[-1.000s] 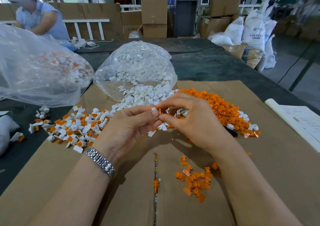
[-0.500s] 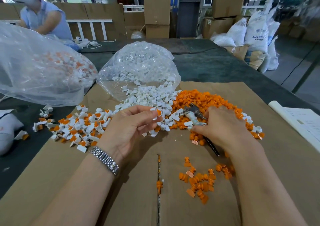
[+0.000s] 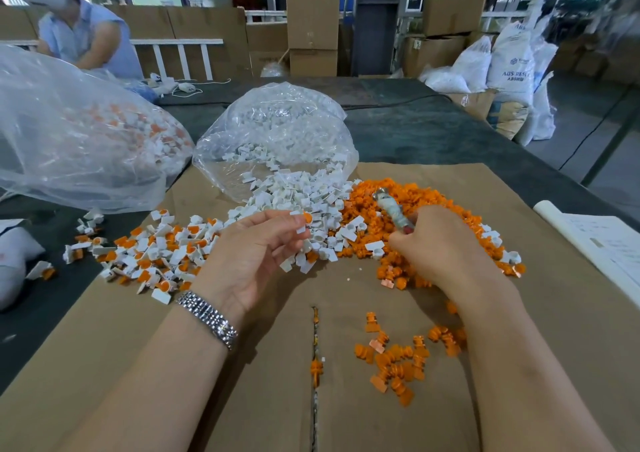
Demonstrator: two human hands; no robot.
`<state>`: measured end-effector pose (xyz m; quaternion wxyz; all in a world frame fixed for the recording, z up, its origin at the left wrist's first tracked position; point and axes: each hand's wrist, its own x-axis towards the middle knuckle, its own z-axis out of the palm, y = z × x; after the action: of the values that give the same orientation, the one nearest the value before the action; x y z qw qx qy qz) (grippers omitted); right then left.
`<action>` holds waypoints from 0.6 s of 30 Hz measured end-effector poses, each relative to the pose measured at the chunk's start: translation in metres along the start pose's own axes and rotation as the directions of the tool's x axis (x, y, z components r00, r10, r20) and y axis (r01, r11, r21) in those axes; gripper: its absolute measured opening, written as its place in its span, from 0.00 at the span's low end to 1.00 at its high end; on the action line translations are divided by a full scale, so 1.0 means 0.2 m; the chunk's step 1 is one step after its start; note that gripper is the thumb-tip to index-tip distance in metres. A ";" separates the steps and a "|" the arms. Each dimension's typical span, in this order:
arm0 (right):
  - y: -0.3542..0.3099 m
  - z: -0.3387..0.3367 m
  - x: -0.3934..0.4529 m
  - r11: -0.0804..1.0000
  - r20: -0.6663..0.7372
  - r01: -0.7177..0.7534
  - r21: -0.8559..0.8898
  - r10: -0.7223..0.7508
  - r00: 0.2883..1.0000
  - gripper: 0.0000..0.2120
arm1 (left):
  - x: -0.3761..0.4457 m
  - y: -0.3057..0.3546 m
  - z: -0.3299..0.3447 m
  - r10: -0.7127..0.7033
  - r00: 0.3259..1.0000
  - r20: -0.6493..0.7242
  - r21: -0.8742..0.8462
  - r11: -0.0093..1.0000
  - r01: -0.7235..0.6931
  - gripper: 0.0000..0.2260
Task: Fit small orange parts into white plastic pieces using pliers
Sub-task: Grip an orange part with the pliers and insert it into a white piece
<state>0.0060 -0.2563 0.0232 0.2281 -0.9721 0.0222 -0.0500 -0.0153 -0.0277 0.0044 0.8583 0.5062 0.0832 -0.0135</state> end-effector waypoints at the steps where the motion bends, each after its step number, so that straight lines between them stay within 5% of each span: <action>1: -0.01 -0.02 0.00 0.998 0.001 0.019 0.054 -0.019 1.000 0.07 | 0.00 0.00 0.00 0.002 1.000 0.002 -0.009 1.000 -0.002 0.09; 6: -0.07 -0.12 -0.08 0.865 0.227 0.096 0.492 -0.234 0.945 0.05 | 0.01 0.00 0.00 0.043 0.999 0.004 -0.071 0.997 -0.043 0.14; 9: -0.12 -0.11 -0.12 0.885 0.332 0.171 0.434 -0.333 0.882 0.11 | 0.01 0.00 0.00 0.062 0.998 0.006 -0.117 0.991 -0.061 0.11; 18: -0.18 -0.06 -0.15 0.910 0.336 0.261 0.321 -0.367 0.867 0.18 | -0.01 0.01 0.03 0.139 0.990 -0.027 -0.099 0.985 -0.141 0.04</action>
<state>-0.0246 -0.2270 0.0470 0.3443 -0.9134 -0.1903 0.1048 -0.0156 -0.0324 0.0103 0.8808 0.4668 0.0565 0.0559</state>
